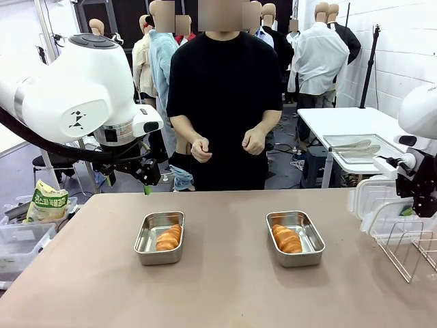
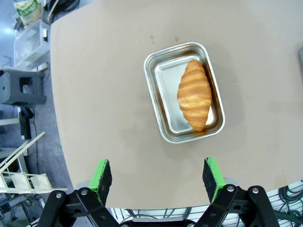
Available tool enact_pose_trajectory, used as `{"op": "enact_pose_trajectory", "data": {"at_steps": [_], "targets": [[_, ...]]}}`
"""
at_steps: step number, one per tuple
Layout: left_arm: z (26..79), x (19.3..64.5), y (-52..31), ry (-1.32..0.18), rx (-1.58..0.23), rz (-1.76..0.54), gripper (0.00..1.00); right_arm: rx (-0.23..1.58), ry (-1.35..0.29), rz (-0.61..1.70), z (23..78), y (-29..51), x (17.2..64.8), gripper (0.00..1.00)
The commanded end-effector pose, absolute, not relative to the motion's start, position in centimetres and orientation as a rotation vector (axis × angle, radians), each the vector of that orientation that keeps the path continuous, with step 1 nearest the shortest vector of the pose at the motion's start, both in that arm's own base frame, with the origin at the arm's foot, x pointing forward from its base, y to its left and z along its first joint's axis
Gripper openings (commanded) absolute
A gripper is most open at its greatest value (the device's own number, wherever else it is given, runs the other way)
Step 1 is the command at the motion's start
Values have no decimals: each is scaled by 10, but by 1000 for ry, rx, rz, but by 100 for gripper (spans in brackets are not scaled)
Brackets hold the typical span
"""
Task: Place the bread in airtight containers.
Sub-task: Pick up one Airtight Container lid and hand it to the human.
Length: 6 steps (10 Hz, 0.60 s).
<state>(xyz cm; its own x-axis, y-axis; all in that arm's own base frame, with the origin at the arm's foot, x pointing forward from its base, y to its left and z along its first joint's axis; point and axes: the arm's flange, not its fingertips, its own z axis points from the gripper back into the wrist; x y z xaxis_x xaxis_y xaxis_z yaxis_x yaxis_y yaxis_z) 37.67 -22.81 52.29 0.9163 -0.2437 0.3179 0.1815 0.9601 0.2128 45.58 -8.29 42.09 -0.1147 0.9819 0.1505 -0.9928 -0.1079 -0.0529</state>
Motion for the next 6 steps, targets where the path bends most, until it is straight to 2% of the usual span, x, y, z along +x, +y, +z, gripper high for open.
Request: {"op": "enact_pose_trajectory", "data": {"at_steps": [1,6], "targets": [[524,377,-228,-342,183,-221,100,192,-147,1629,439,-90,434,0],[524,377,-228,-342,183,-221,100,181,-252,1646,510,-106,389,0]]}}
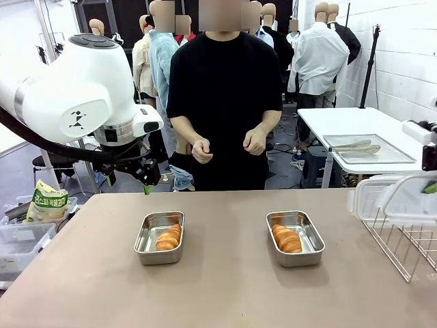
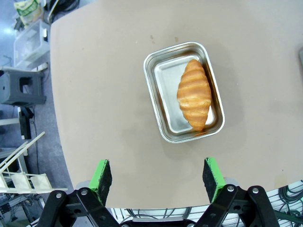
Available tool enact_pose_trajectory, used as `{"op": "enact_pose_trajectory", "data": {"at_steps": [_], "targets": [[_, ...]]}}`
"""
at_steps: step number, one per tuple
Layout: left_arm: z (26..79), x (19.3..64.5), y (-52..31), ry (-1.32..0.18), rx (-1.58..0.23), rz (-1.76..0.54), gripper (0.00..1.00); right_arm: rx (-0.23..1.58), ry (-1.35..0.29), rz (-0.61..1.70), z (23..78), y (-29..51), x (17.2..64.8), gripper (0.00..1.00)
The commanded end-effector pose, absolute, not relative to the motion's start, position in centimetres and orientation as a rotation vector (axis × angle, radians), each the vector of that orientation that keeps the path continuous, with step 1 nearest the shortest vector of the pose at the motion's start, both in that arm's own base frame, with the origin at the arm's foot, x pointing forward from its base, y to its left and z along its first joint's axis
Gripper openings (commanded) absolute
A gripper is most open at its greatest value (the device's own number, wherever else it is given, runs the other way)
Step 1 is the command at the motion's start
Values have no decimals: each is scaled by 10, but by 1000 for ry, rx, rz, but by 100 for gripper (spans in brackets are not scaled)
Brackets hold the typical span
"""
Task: Place the bread in airtight containers.
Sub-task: Pick up one Airtight Container lid and hand it to the human.
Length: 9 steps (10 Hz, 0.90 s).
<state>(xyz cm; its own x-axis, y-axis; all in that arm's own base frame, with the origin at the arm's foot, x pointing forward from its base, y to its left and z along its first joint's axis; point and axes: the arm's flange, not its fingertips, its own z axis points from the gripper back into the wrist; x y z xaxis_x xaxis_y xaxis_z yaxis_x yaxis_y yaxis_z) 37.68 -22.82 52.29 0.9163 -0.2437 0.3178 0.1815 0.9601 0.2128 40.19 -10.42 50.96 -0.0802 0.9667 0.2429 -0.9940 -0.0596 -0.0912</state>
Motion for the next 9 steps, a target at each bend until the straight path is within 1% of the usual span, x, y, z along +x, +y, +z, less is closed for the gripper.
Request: {"op": "enact_pose_trajectory", "data": {"at_steps": [1,4,6,8,9], "targets": [[524,377,-228,-342,183,-221,100,180,-263,1669,522,-106,384,0],[524,377,-228,-342,183,-221,100,83,-356,1780,558,-90,375,0],[524,377,-228,-342,183,-221,100,-70,-449,1910,596,-55,385,0],[524,377,-228,-342,183,-221,100,-155,-506,2080,633,-11,410,0],[524,377,-228,-342,183,-221,100,-218,-530,2127,650,8,419,0]]}}
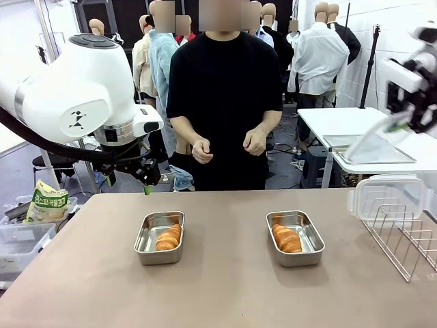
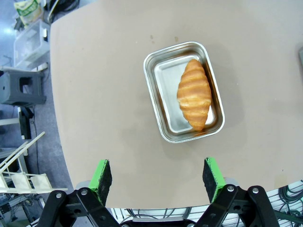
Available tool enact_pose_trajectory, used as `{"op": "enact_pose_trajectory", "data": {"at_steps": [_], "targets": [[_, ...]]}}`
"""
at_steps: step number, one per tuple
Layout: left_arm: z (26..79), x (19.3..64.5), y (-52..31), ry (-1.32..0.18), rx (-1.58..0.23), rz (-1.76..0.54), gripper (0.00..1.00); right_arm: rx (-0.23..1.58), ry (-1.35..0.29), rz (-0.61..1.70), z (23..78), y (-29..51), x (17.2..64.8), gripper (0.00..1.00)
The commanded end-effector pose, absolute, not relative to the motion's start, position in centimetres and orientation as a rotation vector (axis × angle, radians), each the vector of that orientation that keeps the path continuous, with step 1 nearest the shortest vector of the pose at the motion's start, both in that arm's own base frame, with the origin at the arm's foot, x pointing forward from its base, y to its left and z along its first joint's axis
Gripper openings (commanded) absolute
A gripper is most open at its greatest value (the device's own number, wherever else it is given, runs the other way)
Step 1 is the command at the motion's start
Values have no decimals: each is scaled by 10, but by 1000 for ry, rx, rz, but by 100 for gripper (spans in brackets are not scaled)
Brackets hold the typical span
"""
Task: Place the bread in airtight containers.
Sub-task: Pick up one Airtight Container lid and hand it to the human.
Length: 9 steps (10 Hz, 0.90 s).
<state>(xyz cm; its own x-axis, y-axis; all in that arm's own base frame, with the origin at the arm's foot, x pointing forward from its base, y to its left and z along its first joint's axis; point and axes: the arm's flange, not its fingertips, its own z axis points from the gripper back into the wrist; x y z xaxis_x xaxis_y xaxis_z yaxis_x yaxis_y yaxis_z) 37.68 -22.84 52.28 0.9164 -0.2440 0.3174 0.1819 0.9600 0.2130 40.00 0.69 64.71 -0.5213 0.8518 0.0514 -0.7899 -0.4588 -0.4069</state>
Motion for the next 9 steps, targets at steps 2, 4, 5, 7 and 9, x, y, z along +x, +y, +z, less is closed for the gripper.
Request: {"op": "enact_pose_trajectory", "data": {"at_steps": [2,4,5,7,9], "targets": [[524,377,-228,-342,183,-221,100,-346,-600,2227,668,38,442,0],[524,377,-228,-342,183,-221,100,-377,-583,2351,671,77,484,0],[524,377,-228,-342,183,-221,100,-365,-558,2387,665,90,501,0],[524,377,-228,-342,183,-221,100,-236,-598,2439,648,112,540,0],[524,377,-228,-342,183,-221,100,-194,-621,2465,642,125,561,0]]}}
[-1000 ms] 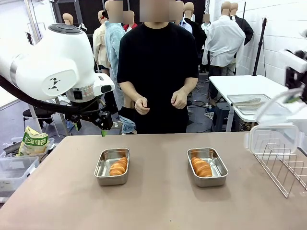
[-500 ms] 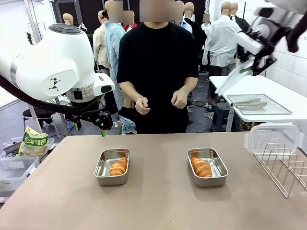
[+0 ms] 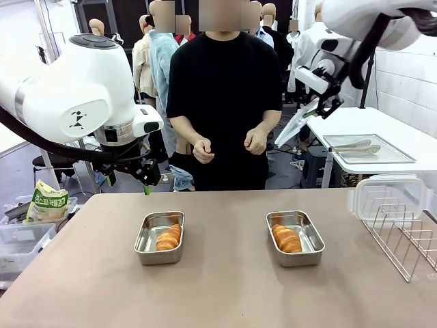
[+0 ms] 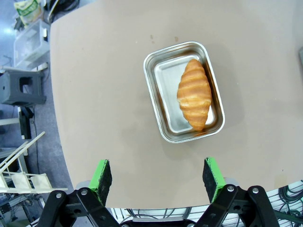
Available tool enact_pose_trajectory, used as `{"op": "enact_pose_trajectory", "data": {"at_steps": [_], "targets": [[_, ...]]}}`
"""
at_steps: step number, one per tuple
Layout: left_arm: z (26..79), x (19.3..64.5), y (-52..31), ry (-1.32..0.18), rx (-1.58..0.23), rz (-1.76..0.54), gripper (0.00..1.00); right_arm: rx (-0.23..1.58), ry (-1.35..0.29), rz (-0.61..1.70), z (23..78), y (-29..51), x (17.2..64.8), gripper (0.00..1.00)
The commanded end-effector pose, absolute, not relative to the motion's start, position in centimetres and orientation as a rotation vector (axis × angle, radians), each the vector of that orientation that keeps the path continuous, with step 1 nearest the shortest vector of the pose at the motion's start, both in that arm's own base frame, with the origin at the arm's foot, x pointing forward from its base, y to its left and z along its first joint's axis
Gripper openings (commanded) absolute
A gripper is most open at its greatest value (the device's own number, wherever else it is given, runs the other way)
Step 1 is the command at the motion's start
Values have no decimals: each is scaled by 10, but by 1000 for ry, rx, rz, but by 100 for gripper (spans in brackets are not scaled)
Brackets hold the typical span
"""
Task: Place the bread in airtight containers.
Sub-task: Pick up one Airtight Container lid and hand it to the human, then release when the human grabs the Airtight Container lid.
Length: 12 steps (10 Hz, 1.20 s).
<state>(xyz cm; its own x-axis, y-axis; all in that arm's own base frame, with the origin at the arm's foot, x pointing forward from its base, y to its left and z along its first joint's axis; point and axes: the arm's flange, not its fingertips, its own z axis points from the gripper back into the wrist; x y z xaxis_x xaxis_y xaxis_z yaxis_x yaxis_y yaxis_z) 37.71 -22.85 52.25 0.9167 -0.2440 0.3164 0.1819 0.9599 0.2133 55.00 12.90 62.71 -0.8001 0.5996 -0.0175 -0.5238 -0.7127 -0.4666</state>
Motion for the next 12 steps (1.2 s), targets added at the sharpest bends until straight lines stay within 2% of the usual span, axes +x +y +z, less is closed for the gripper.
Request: {"op": "enact_pose_trajectory", "data": {"at_steps": [1,2,3,4,12], "targets": [[524,377,-228,-342,183,-221,100,-169,-628,2462,637,127,567,0],[524,377,-228,-342,183,-221,100,-138,-617,2446,632,127,568,0],[524,377,-228,-342,183,-221,100,-131,-509,2508,626,125,558,0],[524,377,-228,-342,183,-221,100,-175,-602,2446,626,131,565,0],[524,377,-228,-342,183,-221,100,-175,-602,2446,626,131,565,0]]}}
